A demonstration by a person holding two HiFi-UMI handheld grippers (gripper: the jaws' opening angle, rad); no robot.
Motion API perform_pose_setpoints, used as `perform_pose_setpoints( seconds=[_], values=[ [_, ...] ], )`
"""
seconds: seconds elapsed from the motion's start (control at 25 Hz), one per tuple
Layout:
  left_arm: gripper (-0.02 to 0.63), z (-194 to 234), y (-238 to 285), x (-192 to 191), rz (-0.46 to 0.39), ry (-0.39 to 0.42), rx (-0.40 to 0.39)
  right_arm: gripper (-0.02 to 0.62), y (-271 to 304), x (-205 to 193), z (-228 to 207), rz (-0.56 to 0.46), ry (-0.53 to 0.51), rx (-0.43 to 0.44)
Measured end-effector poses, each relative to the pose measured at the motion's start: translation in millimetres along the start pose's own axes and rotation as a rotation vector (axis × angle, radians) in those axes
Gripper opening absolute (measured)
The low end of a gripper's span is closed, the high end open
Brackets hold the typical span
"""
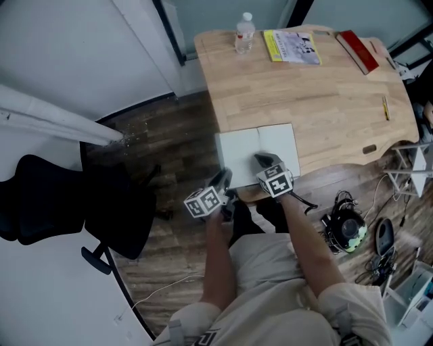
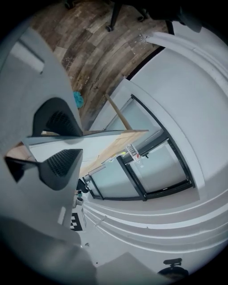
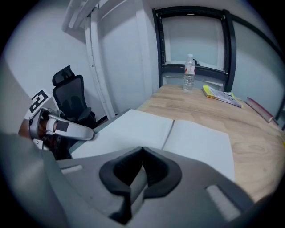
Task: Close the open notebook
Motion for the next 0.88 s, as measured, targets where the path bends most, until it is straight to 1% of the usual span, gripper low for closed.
perform_pose_setpoints(
  seconds=[0.08,0.28,0.4,0.52,0.6,0.68,0.76,0.8,0.88],
  values=[
    [0.055,-3.7,-1.5,1.6,-0.004,0.009,0.0,0.002,-1.3,-1.6,0.8,-0.028,-0.018,-0.01],
    [0.043,-20.9,-8.1,8.7,-0.011,0.043,0.008,0.002,-4.2,-2.1,1.8,-0.068,-0.018,-0.001],
    [0.04,-38.1,-10.8,9.8,-0.007,0.081,0.013,0.002,-9.3,-4.5,-1.0,-0.079,0.032,0.001],
    [0.04,-56.0,-15.4,8.6,0.014,0.126,0.014,0.002,-17.6,-5.8,-4.6,-0.058,0.088,0.013],
    [0.041,-69.9,-17.6,8.0,0.008,0.142,0.004,0.002,-29.0,-1.5,-5.4,-0.059,0.087,0.065],
    [0.041,-86.5,-19.2,5.2,-0.013,0.152,-0.003,0.002,-45.1,6.7,1.1,-0.133,0.098,0.176],
    [0.04,-104.8,-20.2,2.1,-0.027,0.178,-0.001,0.002,-58.1,16.1,11.9,-0.216,0.143,0.297],
    [0.04,-113.9,-19.6,0.9,-0.031,0.191,0.005,0.002,-62.7,20.7,15.5,-0.237,0.152,0.334],
    [0.04,-130.1,-15.7,-1.4,-0.04,0.212,0.017,0.002,-71.0,26.8,14.6,-0.248,0.139,0.343]
  ],
)
Point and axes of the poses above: the fingertips, and each gripper's own axes: y forward along the fingers, z to its left, x out of its top, the point moved 10 cm from there along -y, backward along the fingers, and after that the axes turned 9 degrees about -z, right-handed, at the moved point
